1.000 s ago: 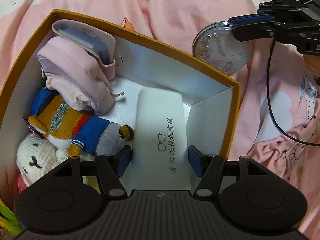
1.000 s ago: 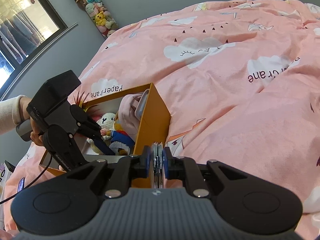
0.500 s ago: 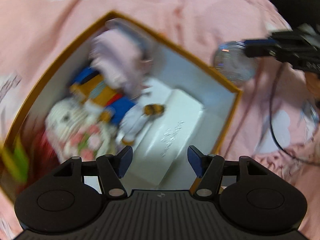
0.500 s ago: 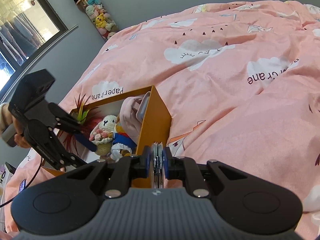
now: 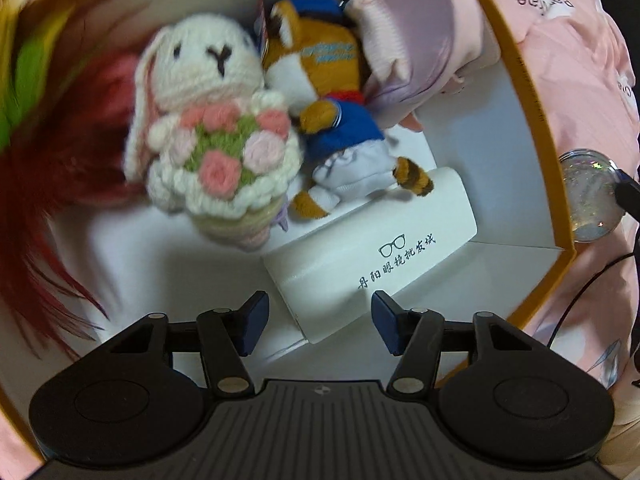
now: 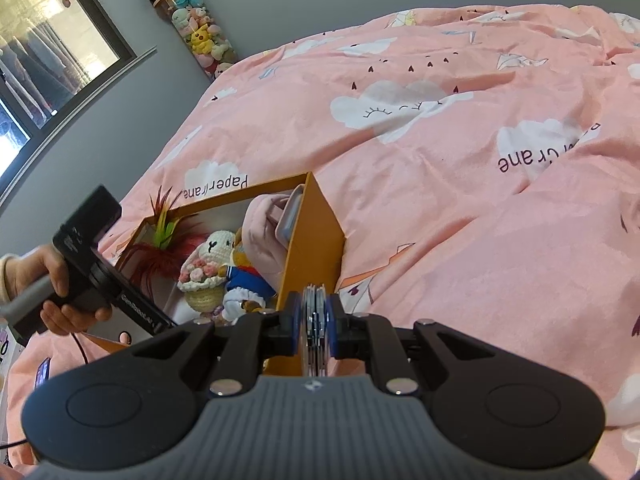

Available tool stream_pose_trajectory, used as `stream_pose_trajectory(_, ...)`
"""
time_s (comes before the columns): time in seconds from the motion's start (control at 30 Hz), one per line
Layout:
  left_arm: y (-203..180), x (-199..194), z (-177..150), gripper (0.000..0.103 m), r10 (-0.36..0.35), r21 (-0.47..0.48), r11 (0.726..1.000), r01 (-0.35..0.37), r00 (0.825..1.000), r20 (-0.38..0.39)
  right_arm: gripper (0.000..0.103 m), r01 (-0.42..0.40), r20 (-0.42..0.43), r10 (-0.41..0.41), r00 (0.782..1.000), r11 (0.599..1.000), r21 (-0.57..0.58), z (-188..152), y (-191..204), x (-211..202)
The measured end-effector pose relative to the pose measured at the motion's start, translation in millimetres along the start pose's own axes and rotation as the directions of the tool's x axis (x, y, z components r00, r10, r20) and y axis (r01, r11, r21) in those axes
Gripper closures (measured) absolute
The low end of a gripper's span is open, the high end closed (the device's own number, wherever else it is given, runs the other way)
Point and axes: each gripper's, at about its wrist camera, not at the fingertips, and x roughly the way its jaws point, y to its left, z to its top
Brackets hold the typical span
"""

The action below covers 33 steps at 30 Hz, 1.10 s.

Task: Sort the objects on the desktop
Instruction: 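Lower the white box into the orange box and open the left tool, then lower the round clear compact into the orange box and open the right tool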

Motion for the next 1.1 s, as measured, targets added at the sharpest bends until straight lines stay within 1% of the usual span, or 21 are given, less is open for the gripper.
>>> stream_pose_trajectory(0.07,2,6,1,0.044,-0.028,-0.024,0.999,0.028,1.000,-0.004,0.089,0.005,0.003,-0.005,1.000,1.000,0.001,2,0,0)
stream_pose_trajectory(0.1,1,7,1,0.044,-0.029,-0.025,0.999,0.029,1.000,0.001,0.089,0.008,0.004,-0.008,1.000,1.000,-0.001,3,0,1)
stream_pose_trajectory(0.17,-1,9,2,0.049,-0.031,-0.011,0.999,0.031,0.999,0.018,0.089,0.014,0.004,-0.014,1.000,1.000,-0.010,4,2,1)
stream_pose_trajectory(0.4,-7,10,4,0.049,-0.025,-0.005,1.000,0.025,0.999,0.023,0.089,0.013,0.008,-0.013,1.000,1.000,-0.028,6,11,0)
stream_pose_trajectory(0.5,-7,9,2,0.049,-0.040,-0.007,0.999,0.040,0.999,0.032,0.089,0.011,0.024,-0.010,1.000,0.999,-0.036,9,15,-4)
stream_pose_trajectory(0.57,-7,2,-5,0.049,-0.034,0.005,0.999,0.034,0.998,0.061,0.089,0.010,0.038,-0.008,0.999,0.999,-0.045,12,20,-8)
stream_pose_trajectory(0.63,-9,-8,-21,0.049,-0.014,0.031,0.999,0.011,0.994,0.111,0.089,0.008,0.050,-0.005,0.999,0.998,-0.056,14,24,-12)
stream_pose_trajectory(0.73,-13,-28,-37,0.049,0.004,0.033,0.999,-0.010,0.980,0.198,0.089,0.004,0.064,0.001,0.998,0.997,-0.080,18,32,-17)
stream_pose_trajectory(0.8,-17,-42,-49,0.049,0.036,0.043,0.998,-0.049,0.963,0.269,0.089,-0.006,0.070,0.012,0.997,0.995,-0.096,21,38,-17)
stream_pose_trajectory(0.87,-19,-56,-60,0.049,0.092,0.041,0.993,-0.112,0.937,0.336,0.089,-0.015,0.070,0.023,0.997,0.994,-0.108,24,45,-14)
stream_pose_trajectory(0.9,-22,-60,-67,0.049,0.119,0.035,0.989,-0.142,0.919,0.376,0.089,-0.018,0.068,0.026,0.997,0.993,-0.114,25,49,-11)
stream_pose_trajectory(0.97,-31,-63,-77,0.049,0.155,0.017,0.983,-0.181,0.884,0.442,0.089,-0.022,0.064,0.031,0.997,0.990,-0.141,26,59,-4)
stream_pose_trajectory(1.0,-28,-70,-82,0.049,0.175,0.001,0.980,-0.198,0.868,0.464,0.089,-0.023,0.060,0.033,0.998,0.988,-0.156,26,63,0)
stream_pose_trajectory(1.07,-26,-77,-89,0.049,0.233,-0.048,0.969,-0.242,0.831,0.506,0.089,-0.024,0.044,0.033,0.998,0.982,-0.186,26,73,10)
stream_pose_trajectory(1.1,-26,-80,-95,0.049,0.254,-0.070,0.964,-0.257,0.806,0.534,0.089,-0.028,0.033,0.035,0.999,0.980,-0.198,26,76,15)
